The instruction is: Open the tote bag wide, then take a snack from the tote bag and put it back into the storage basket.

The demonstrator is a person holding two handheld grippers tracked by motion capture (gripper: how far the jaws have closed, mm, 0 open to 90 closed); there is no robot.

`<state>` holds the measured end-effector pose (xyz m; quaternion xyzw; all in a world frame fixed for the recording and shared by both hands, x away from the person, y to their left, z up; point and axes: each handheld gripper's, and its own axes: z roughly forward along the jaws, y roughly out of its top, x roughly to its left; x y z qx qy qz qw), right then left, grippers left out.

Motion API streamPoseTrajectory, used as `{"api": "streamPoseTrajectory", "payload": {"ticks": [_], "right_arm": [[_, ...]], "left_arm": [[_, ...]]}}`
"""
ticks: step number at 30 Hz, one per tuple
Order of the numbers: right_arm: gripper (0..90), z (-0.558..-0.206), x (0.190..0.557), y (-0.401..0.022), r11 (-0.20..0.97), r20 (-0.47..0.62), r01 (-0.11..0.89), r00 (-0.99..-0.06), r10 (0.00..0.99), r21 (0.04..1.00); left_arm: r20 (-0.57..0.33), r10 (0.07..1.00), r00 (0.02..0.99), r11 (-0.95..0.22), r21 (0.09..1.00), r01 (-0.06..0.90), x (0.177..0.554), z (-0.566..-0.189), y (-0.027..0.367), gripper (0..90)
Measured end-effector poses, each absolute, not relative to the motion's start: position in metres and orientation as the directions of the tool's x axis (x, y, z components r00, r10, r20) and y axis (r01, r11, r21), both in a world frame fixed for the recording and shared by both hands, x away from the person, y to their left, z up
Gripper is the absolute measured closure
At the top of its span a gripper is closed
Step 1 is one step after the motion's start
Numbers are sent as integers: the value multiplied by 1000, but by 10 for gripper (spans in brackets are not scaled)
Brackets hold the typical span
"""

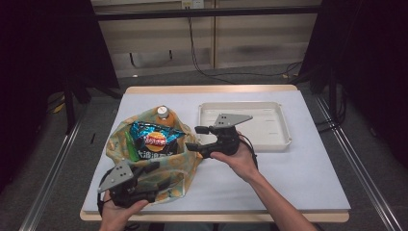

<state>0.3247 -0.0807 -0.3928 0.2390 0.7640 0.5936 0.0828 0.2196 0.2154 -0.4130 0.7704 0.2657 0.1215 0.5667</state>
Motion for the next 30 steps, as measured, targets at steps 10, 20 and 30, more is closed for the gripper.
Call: {"api": "streamPoseTrajectory", "payload": {"ticks": [10,20,30], "right_arm": [[194,-400,343,-60,184,190,304,-865,464,935],[170,-402,352,-39,208,200,314,-877,437,926],[230,-403,354,-14,242,215,332,-887,408,912]], "left_arm": [[-101,489,866,-285,920,268,209,-433,205,237],[-81,496,865,-314,912,265,211,-435,205,222],[-73,505,860,-323,908,266,210,-435,205,186]]}}
